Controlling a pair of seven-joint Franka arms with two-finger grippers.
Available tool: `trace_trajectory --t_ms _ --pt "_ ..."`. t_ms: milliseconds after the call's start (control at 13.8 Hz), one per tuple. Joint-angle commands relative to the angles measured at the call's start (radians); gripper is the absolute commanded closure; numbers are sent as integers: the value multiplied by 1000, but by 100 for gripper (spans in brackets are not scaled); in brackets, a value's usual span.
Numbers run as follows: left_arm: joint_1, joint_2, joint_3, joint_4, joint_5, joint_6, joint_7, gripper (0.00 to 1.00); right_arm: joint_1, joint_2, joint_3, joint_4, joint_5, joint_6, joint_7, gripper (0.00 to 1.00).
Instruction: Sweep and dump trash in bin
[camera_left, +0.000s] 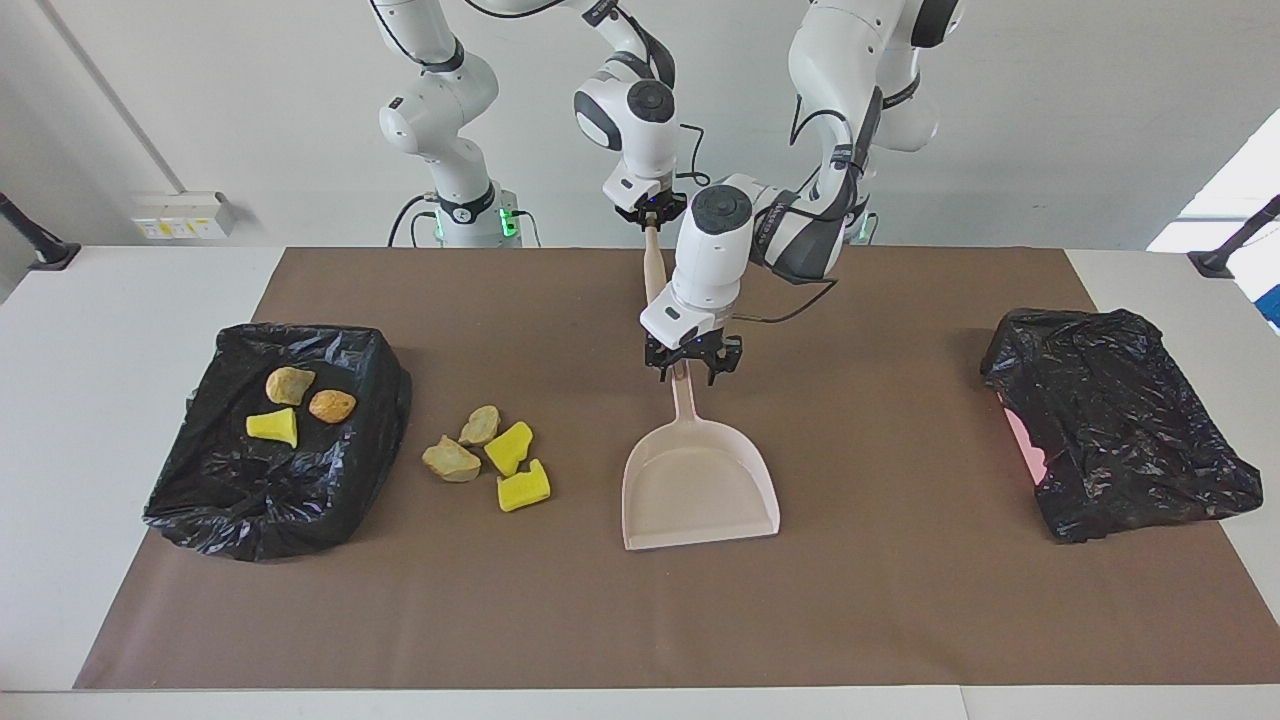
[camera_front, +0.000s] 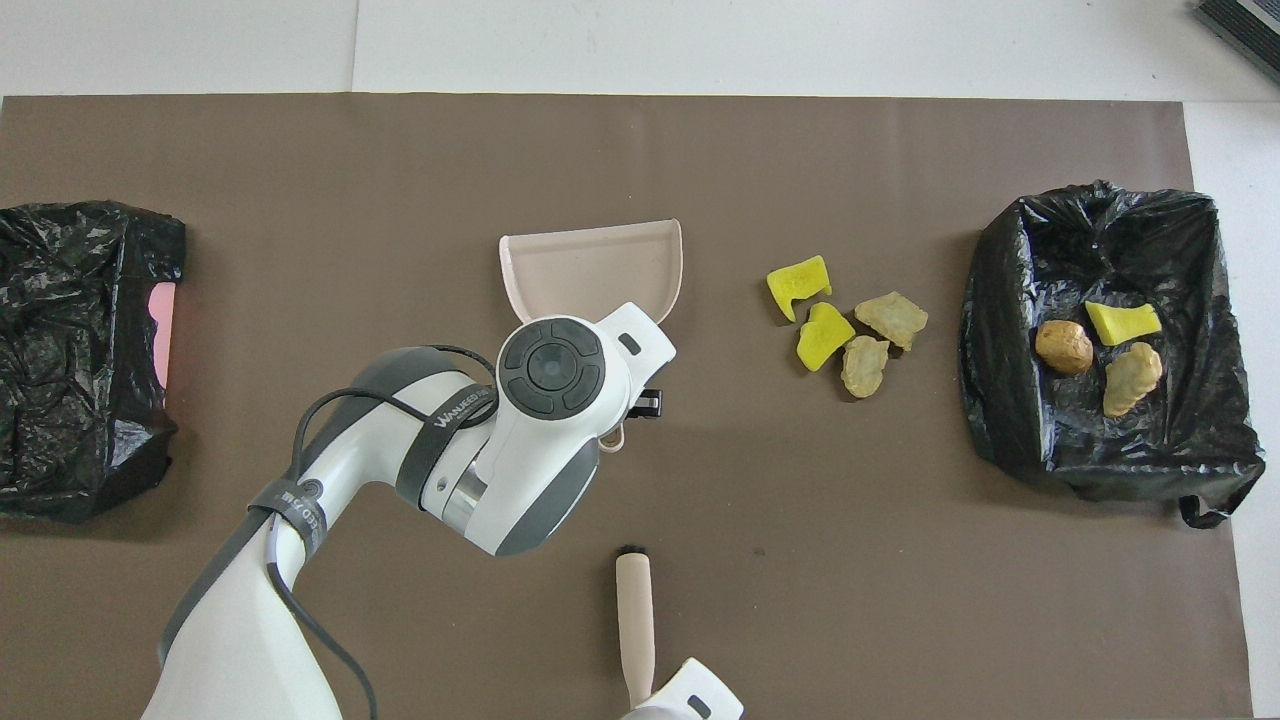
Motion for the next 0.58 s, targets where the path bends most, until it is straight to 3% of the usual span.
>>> trace_trajectory --t_ms 0,145,506 --pt "-20 -37 16 -50 -35 27 -8 35 -10 -6 -5 31 10 -20 10 100" --pt "-20 -39 16 -52 -56 18 -7 47 -40 -17 -13 63 1 -95 8 100" --pt "-20 -36 17 -38 -59 10 0 90 -143 -91 -13 68 -77 -169 -29 100"
